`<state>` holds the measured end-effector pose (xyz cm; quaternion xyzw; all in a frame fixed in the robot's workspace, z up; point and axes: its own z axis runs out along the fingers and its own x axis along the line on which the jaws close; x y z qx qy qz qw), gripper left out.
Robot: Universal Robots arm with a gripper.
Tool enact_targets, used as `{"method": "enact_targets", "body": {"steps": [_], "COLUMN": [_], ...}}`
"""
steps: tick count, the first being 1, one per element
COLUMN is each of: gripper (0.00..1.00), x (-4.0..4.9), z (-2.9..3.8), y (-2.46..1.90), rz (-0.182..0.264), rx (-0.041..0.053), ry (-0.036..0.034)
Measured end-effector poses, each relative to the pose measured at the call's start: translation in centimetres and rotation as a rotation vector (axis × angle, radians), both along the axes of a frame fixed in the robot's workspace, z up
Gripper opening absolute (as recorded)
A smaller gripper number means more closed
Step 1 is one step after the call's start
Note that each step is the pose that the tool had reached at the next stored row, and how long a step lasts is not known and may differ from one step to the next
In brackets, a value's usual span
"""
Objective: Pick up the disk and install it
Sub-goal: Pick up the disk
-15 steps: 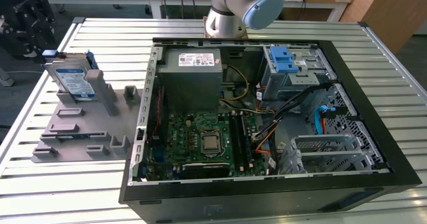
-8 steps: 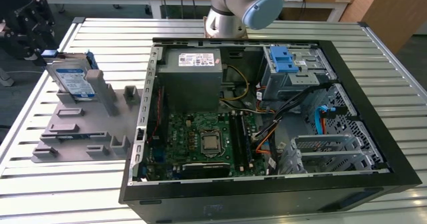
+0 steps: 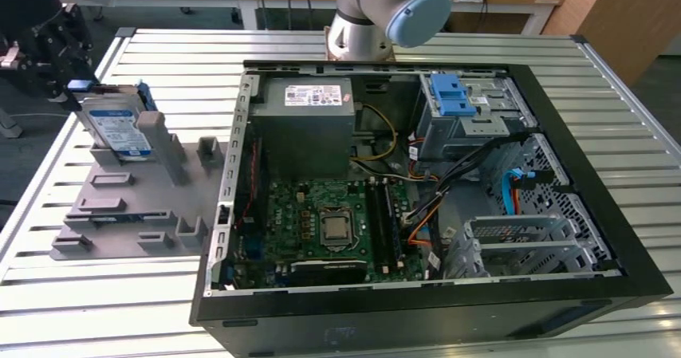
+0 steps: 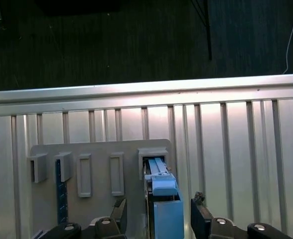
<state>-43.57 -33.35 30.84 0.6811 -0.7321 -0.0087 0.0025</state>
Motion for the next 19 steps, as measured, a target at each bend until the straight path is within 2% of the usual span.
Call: {"method": "enact_targets", "body": {"steps": [2,3,9,10,14,19], "gripper": [0.63,0.56,0.55,0.48,0.48,0.48], "x": [0.00,-0.01,-0.01,-0.01,-0.01,-0.07], "z": [-0.01,-0.01,-0.25,-0.30,-0.57,-1.36], "y": [0.01,0.01,0.15,0.19,0.38,0.38], "rz": [0.000,0.000,0.000,0.000,0.000,0.000], "rx": [-0.0003,-0.0006,-0.0005,-0.0005,-0.0006,0.0001], "ry": [0.0001,0.0002,-0.0001,-0.0002,0.0000,0.0001]}}
